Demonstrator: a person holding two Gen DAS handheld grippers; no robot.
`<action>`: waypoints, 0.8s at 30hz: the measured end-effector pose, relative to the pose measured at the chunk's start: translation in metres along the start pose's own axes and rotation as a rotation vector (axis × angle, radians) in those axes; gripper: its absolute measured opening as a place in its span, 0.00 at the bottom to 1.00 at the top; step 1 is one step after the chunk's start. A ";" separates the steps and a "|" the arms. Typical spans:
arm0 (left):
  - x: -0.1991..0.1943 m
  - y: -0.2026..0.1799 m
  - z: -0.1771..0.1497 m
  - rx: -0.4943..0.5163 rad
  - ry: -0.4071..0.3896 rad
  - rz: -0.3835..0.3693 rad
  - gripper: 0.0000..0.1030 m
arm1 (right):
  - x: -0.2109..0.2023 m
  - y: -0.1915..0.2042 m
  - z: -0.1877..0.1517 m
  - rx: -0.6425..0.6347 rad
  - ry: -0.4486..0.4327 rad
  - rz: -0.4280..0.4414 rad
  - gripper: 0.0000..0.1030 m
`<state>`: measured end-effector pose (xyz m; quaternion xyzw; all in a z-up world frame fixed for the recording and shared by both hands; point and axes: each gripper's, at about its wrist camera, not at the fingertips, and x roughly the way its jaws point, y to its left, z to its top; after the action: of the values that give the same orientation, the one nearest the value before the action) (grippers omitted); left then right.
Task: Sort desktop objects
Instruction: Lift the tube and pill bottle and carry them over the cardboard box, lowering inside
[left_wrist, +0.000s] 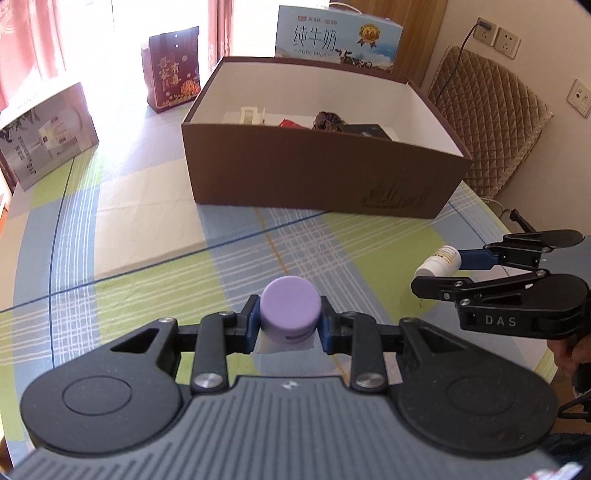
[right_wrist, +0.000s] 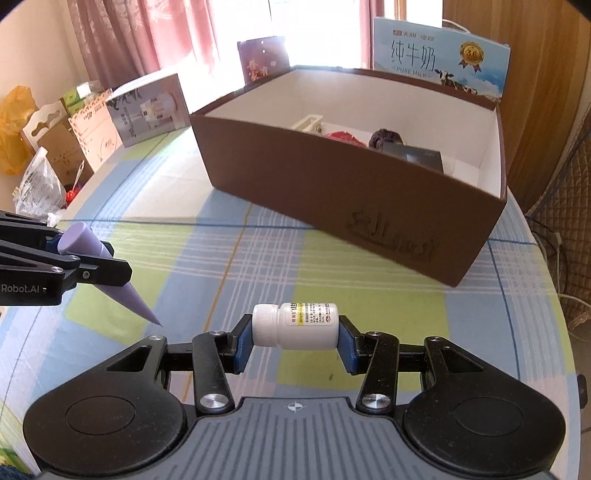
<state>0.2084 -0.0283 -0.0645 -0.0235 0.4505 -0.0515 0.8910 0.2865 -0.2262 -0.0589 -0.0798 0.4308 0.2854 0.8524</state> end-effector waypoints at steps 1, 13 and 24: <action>-0.001 0.000 0.001 0.000 -0.004 -0.002 0.25 | -0.001 0.000 0.001 0.001 -0.006 0.001 0.43; -0.020 -0.004 0.032 0.005 -0.083 -0.031 0.25 | -0.016 -0.004 0.029 -0.010 -0.083 0.011 0.43; -0.032 0.000 0.093 0.004 -0.190 -0.042 0.25 | -0.023 -0.021 0.073 -0.020 -0.180 0.006 0.43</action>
<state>0.2643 -0.0252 0.0161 -0.0361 0.3633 -0.0685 0.9284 0.3380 -0.2253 0.0016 -0.0612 0.3499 0.2982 0.8860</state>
